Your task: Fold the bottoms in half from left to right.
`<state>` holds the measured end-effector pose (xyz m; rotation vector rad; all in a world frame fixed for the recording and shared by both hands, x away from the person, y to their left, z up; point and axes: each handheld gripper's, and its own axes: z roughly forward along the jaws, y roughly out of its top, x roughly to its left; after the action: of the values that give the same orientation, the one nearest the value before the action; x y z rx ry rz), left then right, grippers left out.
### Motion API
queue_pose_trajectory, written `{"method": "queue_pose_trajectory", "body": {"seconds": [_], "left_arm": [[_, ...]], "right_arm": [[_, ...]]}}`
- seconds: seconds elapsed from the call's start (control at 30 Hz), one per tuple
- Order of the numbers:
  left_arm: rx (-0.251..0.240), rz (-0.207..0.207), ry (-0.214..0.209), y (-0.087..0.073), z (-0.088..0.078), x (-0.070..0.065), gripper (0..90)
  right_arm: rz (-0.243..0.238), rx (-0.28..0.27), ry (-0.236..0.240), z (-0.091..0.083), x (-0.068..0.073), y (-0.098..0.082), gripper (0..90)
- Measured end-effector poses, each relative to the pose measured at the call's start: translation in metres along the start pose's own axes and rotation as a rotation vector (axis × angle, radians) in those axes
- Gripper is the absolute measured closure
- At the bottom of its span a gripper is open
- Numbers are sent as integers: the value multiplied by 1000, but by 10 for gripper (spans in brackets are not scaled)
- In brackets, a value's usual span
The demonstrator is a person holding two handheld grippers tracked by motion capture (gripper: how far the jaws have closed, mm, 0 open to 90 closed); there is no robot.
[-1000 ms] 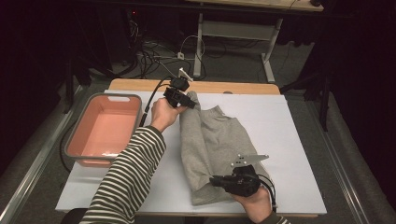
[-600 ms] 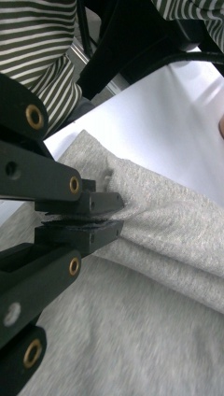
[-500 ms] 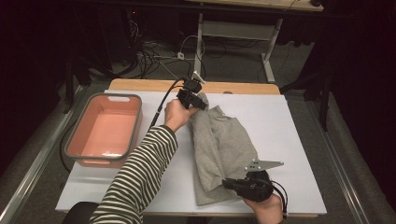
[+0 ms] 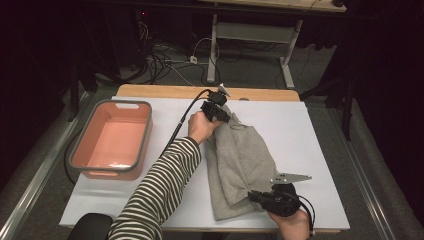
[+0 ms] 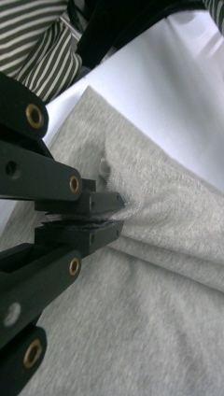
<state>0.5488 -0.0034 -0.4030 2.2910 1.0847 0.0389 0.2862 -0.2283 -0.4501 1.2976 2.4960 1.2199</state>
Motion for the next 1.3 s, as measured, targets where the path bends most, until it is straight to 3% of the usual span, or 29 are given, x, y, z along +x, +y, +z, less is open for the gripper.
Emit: {"method": "queue_pose_trajectory", "body": {"seconds": [0.17,0.27,0.3,0.57,0.73,0.9,0.93,1.0,1.13,1.3], "left_arm": [[-5,-4,-8,-3,-2,0,500],[-19,1,-5,-7,-9,-1,437],[-37,3,-6,-14,-18,-1,425],[-63,21,27,-46,-43,0,397],[-52,51,23,-81,-49,-2,396],[-23,23,13,-110,-40,-5,393],[-23,23,13,-110,-40,-5,393],[-13,10,2,-124,-35,-8,393],[-7,0,-11,-134,-30,-11,393],[-3,-7,-31,-147,-25,-20,392]], "right_arm": [[-6,24,-21,5,-3,-1,844],[-14,34,-26,6,-5,-2,827],[-17,31,-35,5,-4,-2,771],[-80,-26,-85,-6,5,3,630],[-101,-74,-105,-18,7,6,607],[-108,-101,-133,-15,-4,15,577],[-108,-101,-133,-15,-4,15,577],[-132,-97,-162,-8,-11,21,557],[-166,-92,-227,0,-23,31,534],[-139,-74,-287,8,-42,39,516]]}}
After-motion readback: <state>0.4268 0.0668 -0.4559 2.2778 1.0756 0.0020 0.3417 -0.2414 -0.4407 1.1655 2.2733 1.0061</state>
